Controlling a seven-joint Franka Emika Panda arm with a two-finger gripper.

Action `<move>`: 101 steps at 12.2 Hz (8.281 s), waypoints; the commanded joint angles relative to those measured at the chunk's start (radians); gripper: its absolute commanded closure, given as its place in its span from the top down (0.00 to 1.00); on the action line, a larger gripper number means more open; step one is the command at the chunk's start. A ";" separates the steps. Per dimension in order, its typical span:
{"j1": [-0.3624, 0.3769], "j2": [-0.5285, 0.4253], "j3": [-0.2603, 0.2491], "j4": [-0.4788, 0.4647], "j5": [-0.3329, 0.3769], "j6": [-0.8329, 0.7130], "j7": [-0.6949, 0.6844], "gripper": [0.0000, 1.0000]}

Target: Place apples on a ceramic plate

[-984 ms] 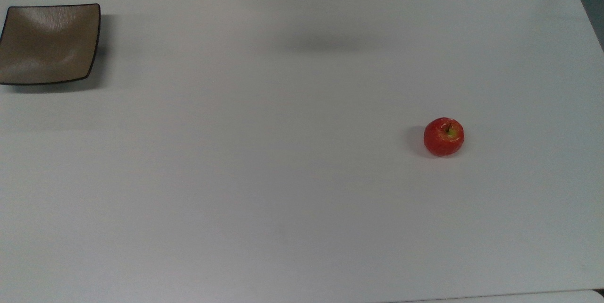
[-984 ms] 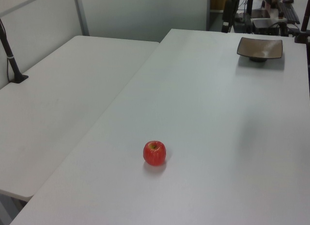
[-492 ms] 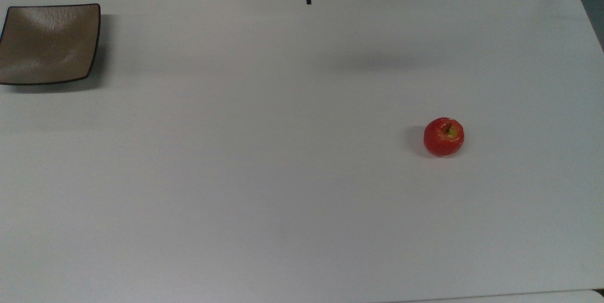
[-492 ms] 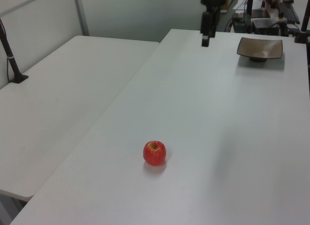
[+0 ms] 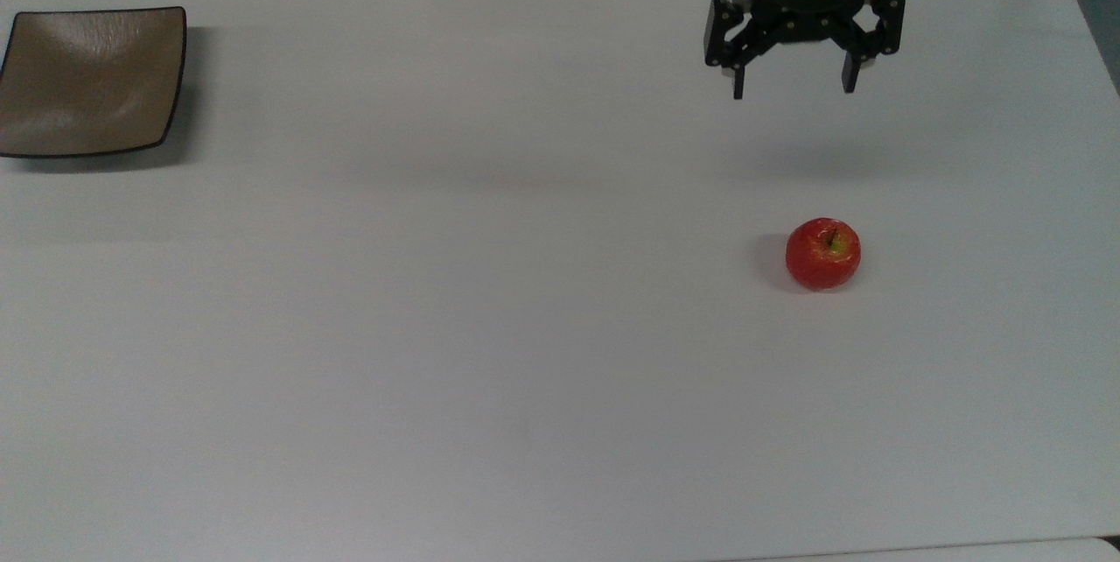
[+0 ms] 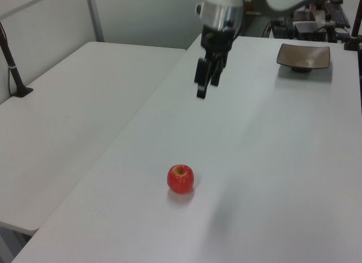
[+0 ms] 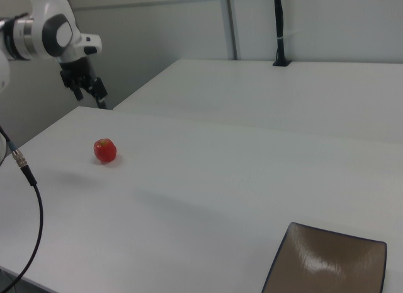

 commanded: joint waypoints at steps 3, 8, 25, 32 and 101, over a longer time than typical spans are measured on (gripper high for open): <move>0.045 0.154 -0.012 0.006 -0.001 0.174 0.032 1.00; 0.077 0.277 -0.012 0.009 -0.012 0.329 0.041 1.00; 0.082 0.368 0.038 0.003 -0.193 0.464 0.074 0.05; 0.078 0.192 0.038 -0.077 -0.179 0.379 0.077 0.06; -0.493 -0.533 0.027 -0.439 0.010 -0.183 -0.324 1.00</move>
